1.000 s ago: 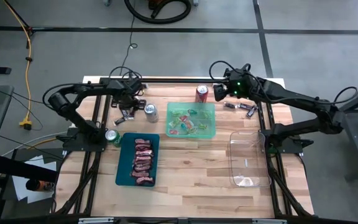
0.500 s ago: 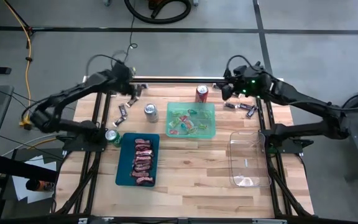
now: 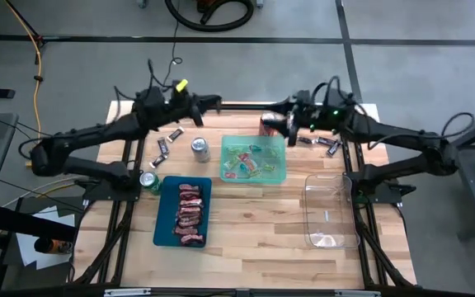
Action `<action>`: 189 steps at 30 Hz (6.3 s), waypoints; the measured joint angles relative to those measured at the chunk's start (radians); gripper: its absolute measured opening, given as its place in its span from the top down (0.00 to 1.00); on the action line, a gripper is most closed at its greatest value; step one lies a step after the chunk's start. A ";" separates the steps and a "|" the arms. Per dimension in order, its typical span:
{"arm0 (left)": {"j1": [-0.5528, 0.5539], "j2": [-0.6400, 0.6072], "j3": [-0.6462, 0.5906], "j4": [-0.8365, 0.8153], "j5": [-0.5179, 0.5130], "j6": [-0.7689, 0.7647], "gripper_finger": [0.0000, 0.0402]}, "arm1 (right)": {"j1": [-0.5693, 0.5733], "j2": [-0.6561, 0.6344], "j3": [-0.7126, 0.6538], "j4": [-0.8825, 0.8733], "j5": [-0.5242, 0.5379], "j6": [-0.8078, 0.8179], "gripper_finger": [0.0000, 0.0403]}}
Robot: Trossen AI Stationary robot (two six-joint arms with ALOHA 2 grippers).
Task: Organize candy in baskets
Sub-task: Put the white brown chocolate into the transparent bin
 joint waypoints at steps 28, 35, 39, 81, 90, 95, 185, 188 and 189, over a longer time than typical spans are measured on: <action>-0.135 0.300 0.134 0.269 0.127 0.046 1.00 | 0.085 0.165 0.000 0.127 0.152 -0.006 0.47; -0.135 0.299 0.135 0.260 0.131 0.048 1.00 | 0.084 0.151 -0.001 0.108 0.154 -0.032 0.86; -0.136 0.300 0.151 0.220 0.133 0.057 0.94 | 0.082 0.129 -0.001 0.051 0.153 -0.046 0.86; 0.001 -0.104 -0.146 -0.185 0.048 0.045 0.60 | 0.700 -0.334 -0.487 -1.123 0.281 0.638 0.86; 0.004 -0.104 -0.146 -0.186 0.046 0.063 0.60 | 0.697 -0.253 -0.502 -1.051 0.257 0.413 0.84; 0.004 -0.104 -0.146 -0.185 0.045 0.063 0.60 | 0.697 -0.172 -0.502 -1.025 0.256 0.413 0.83; 0.160 -0.202 -0.145 -0.264 0.007 -0.083 0.60 | -0.471 0.510 -0.153 -0.768 0.241 -0.275 0.42; 0.160 -0.202 -0.145 -0.263 -0.046 -0.143 0.60 | -0.465 0.513 -0.152 -0.768 0.251 -0.272 0.52; 0.160 -0.202 -0.145 -0.263 -0.059 -0.165 0.60 | -0.457 0.508 -0.153 -0.769 0.268 -0.276 0.58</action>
